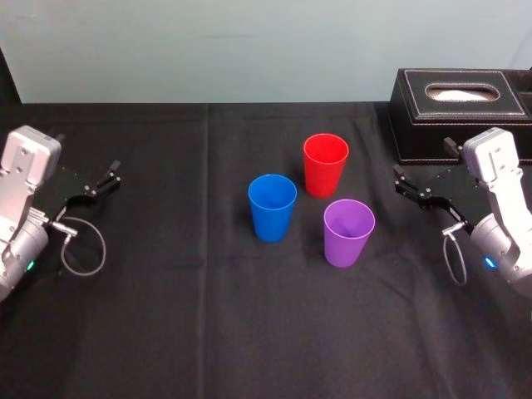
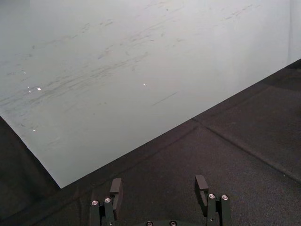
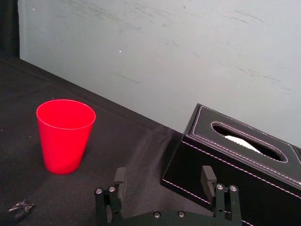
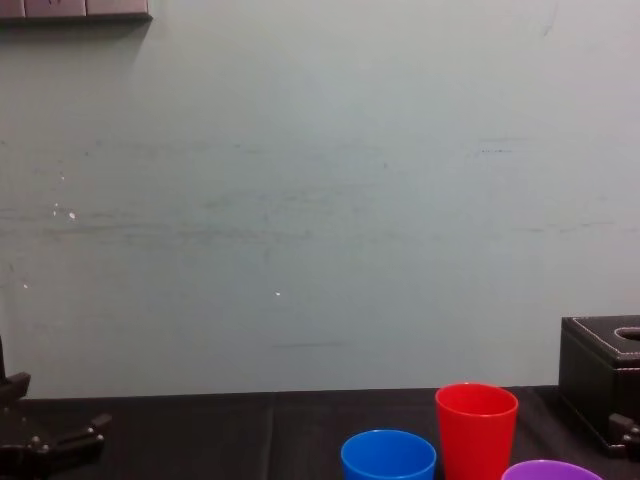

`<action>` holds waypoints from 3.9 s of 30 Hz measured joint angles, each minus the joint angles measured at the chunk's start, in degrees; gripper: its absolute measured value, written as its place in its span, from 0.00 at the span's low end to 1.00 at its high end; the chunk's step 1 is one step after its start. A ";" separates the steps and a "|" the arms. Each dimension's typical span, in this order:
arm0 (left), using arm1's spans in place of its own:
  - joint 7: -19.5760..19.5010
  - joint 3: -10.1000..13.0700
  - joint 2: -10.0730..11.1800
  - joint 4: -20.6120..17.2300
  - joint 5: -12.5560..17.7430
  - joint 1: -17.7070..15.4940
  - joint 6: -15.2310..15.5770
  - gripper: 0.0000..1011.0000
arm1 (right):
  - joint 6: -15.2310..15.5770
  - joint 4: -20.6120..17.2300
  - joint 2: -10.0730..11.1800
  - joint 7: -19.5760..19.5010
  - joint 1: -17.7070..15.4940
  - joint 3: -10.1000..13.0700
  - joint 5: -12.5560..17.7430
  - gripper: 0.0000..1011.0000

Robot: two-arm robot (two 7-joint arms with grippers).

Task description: Stack the three plastic cups sequentially using one hand.

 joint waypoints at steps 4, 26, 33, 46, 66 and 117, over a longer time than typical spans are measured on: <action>0.00 0.00 0.00 0.00 -0.01 0.00 0.00 0.99 | 0.00 0.00 0.00 0.00 0.00 0.00 0.00 0.99; 0.00 0.00 0.00 0.00 0.00 0.00 0.00 0.99 | 0.00 0.00 0.00 0.00 0.00 0.00 0.00 0.99; 0.00 0.00 0.00 0.00 0.00 0.00 0.00 0.99 | 0.00 0.00 0.00 0.00 0.00 0.00 0.00 0.99; 0.00 0.00 0.00 0.00 0.00 0.00 0.00 0.99 | 0.00 0.00 0.00 0.00 0.00 0.00 0.00 0.99; 0.00 0.00 0.00 0.00 0.00 0.00 0.00 0.99 | -4.00 -7.20 4.21 7.03 -8.23 5.51 3.83 0.99; 0.00 0.00 0.00 0.00 0.00 0.00 0.00 0.99 | -2.50 -9.72 -1.57 22.20 -14.47 6.80 8.82 0.99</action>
